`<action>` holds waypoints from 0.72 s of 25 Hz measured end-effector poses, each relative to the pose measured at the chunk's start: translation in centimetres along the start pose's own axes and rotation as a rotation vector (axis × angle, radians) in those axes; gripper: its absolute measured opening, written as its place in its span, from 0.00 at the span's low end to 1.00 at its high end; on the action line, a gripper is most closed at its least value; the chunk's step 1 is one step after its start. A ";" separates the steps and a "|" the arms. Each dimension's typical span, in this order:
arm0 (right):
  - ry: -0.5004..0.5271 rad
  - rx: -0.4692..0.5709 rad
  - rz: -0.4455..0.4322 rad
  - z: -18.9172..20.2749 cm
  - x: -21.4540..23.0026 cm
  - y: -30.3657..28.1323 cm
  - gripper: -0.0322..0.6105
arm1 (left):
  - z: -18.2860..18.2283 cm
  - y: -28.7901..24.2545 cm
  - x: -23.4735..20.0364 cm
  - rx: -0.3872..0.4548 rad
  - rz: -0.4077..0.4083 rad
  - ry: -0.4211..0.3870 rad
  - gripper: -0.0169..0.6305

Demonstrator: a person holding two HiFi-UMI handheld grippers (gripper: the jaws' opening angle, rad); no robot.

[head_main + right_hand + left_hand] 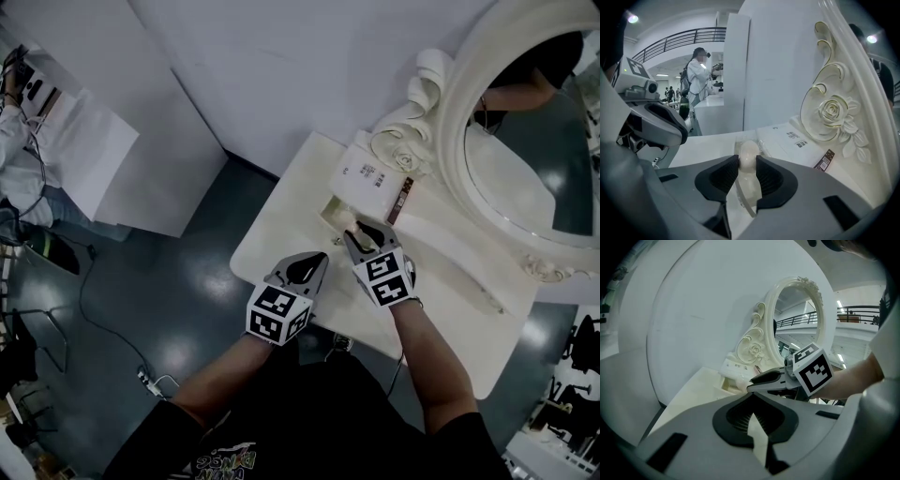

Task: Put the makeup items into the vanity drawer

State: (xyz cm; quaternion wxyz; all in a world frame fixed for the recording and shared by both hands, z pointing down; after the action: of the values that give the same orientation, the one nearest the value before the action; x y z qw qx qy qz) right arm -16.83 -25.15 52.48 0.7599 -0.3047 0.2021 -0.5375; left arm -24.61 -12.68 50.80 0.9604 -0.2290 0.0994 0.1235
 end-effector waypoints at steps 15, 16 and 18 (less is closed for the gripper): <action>0.067 -0.037 0.027 -0.8 -0.3 -0.8 0.32 | -0.3 0.1 -1.1 0.001 0.011 0.000 0.04; 0.064 -0.035 0.032 -0.8 -0.3 -0.7 0.32 | -0.3 0.2 -1.1 0.001 0.012 -0.001 0.04; 0.055 -0.029 0.043 -0.9 -0.3 -0.6 0.32 | -0.4 0.3 -1.1 0.003 0.016 -0.004 0.04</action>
State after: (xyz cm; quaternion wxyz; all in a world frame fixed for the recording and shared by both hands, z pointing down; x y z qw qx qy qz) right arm -17.88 -25.24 52.19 0.7608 -0.2965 0.2374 -0.5263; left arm -25.79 -12.83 50.62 0.9599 -0.2264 0.0998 0.1316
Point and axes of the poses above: the fingertips, and each gripper's own axes: y backward along the fingers, x to its right, z out of its underside, the point moved 7 cm from there along y, backward along the fingers, and after that the axes turned 7 degrees about -y, right-handed, at the moved point
